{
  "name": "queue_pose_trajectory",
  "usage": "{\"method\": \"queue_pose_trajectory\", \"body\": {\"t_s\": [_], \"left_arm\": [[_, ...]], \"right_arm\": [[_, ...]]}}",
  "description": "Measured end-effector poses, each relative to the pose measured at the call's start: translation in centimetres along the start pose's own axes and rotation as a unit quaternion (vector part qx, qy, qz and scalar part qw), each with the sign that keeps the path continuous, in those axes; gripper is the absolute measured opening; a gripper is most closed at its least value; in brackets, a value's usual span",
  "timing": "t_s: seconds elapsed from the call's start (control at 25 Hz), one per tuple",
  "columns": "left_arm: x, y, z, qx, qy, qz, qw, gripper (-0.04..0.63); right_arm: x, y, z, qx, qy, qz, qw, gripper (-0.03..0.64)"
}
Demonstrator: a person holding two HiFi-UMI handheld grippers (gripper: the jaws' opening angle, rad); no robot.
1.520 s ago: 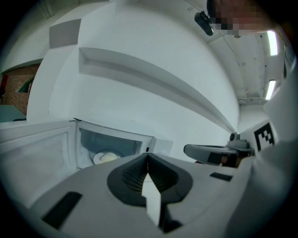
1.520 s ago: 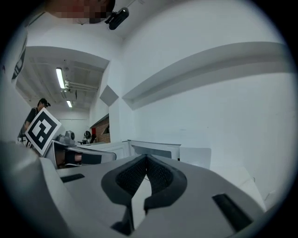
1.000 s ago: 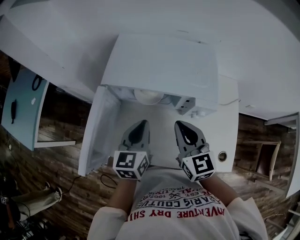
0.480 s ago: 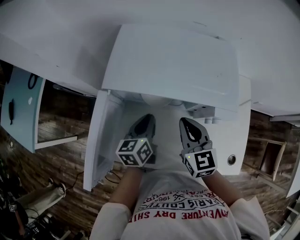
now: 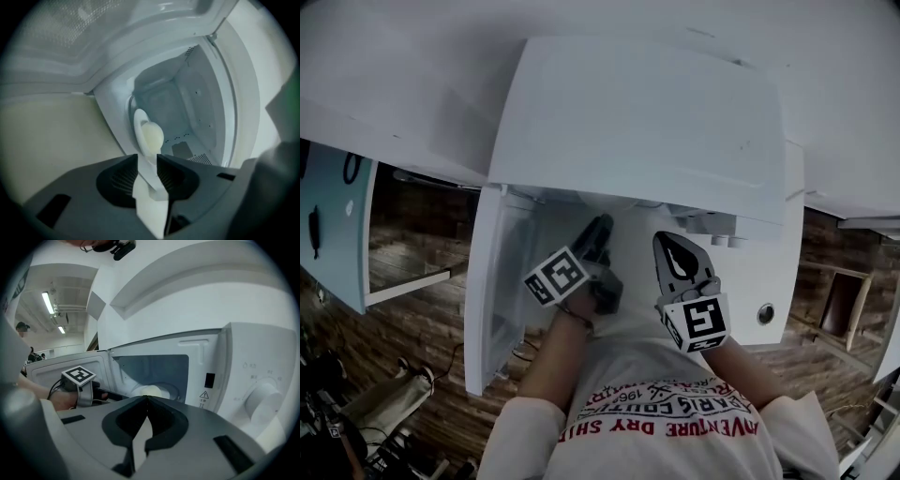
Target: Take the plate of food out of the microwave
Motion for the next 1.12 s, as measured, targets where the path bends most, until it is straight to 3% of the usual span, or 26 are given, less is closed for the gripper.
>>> {"method": "queue_pose_trajectory", "body": {"t_s": [0.32,0.64,0.92,1.0,1.12], "left_arm": [[0.9,-2.2,0.8,-0.011,0.093,0.004,0.9956,0.106],[1.8,-2.6,1.2,-0.024,0.154,0.024,0.9875,0.098],[1.7,-2.5,1.1,-0.033,0.173,0.019,0.9842,0.073],[1.4,-2.4,1.3,-0.039,0.171,0.013,0.9844,0.034],[1.0,-2.2,1.5,-0.042,0.166,0.007,0.9852,0.024]], "right_arm": [[-0.6,-0.4,-1.1,0.017,0.002,-0.006,1.000,0.011],[-0.7,-0.5,-1.1,0.020,0.006,-0.001,1.000,0.011],[-0.6,-0.5,-1.5,0.027,0.008,0.000,1.000,0.011],[-0.5,-0.3,-1.7,0.028,0.009,-0.001,1.000,0.011],[-0.5,0.1,-1.9,0.029,0.011,-0.001,1.000,0.011]]}}
Point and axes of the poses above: the fingertips, and each gripper's own axes: y backward along the fingers, x to its left, z out of its top, the point moved 4 cm from there along y, backward along the fingers, and after that the axes turned 2 degrees about y, right-handed, at the moved point
